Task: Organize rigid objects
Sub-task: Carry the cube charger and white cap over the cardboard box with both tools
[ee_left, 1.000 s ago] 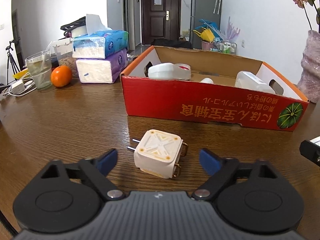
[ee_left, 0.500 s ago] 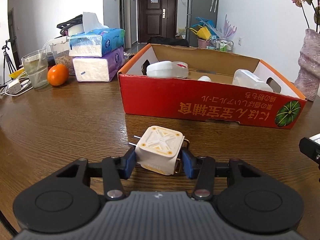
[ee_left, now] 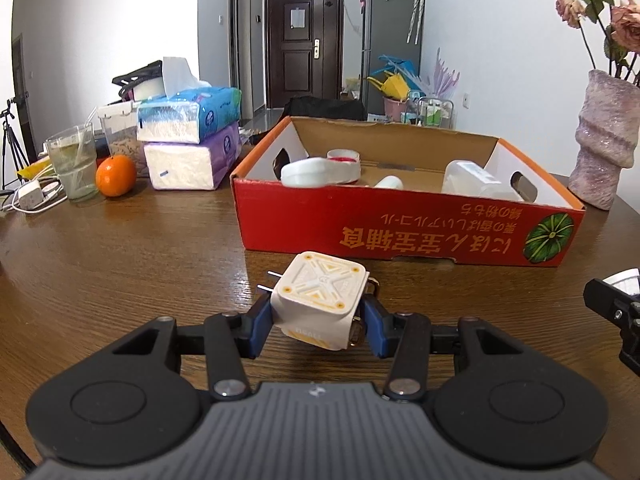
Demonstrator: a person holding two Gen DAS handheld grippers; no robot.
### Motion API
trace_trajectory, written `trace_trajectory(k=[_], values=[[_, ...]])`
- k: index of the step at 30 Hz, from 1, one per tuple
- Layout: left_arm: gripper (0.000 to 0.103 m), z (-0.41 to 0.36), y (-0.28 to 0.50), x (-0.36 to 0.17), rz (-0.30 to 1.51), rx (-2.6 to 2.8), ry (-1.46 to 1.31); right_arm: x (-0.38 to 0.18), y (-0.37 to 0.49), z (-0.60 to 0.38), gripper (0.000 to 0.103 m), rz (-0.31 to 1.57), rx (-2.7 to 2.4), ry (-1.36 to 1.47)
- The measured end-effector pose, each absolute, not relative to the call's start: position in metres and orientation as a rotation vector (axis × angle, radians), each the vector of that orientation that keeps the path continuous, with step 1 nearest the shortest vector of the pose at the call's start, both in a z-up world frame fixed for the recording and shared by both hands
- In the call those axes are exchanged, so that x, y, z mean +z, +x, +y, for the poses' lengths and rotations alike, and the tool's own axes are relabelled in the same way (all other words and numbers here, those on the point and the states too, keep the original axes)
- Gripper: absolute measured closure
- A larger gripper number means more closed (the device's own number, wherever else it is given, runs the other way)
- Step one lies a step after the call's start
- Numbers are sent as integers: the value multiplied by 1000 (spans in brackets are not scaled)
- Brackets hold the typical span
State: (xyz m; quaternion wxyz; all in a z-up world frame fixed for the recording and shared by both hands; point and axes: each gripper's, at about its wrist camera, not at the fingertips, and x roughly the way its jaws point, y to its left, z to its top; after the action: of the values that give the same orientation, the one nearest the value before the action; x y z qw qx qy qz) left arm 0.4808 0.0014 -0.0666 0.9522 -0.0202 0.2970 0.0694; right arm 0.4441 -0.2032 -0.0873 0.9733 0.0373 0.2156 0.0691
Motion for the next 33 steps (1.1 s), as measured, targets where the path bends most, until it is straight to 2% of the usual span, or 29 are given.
trace_trajectory(k=[23,33], values=[[54,-22,434,-28,469,61,-77,-68,413,-196,64,335,84,121],[54,-27,437,-8,423,59,-124,-57,417,-197,64,277,60,153]])
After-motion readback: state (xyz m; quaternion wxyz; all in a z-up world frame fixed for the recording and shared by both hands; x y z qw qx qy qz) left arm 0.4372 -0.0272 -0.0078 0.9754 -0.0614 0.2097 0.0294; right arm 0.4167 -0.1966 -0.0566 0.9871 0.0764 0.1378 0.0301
